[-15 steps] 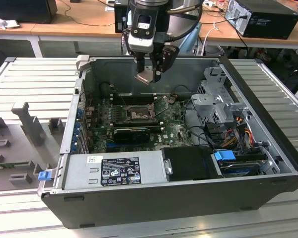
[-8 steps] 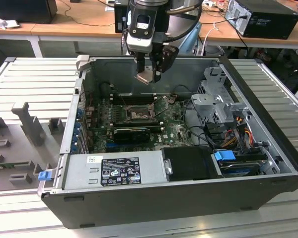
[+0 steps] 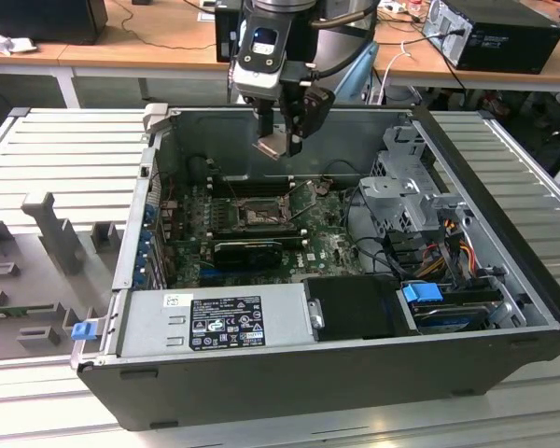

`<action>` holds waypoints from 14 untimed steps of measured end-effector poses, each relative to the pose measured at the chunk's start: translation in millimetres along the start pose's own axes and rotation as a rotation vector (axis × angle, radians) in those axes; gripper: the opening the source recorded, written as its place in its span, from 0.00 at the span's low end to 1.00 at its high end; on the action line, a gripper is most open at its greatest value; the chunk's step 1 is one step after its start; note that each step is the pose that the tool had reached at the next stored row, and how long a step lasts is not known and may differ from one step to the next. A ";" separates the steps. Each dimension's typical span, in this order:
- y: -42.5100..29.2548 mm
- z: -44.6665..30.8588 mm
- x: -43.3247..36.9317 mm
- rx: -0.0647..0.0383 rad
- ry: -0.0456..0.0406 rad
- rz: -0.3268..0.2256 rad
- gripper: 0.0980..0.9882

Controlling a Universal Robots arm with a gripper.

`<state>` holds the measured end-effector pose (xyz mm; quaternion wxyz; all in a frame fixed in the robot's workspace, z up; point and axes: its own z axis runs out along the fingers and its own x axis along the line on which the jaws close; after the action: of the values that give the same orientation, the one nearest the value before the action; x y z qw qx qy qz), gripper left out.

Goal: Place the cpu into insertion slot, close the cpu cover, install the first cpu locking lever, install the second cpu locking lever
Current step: 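Place the cpu into insertion slot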

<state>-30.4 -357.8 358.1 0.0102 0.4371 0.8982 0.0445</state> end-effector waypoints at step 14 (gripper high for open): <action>-0.1 0.7 0.0 -0.002 -0.0077 0.086 0.49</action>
<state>-30.5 -357.8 357.5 0.0121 0.4755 0.8785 0.0440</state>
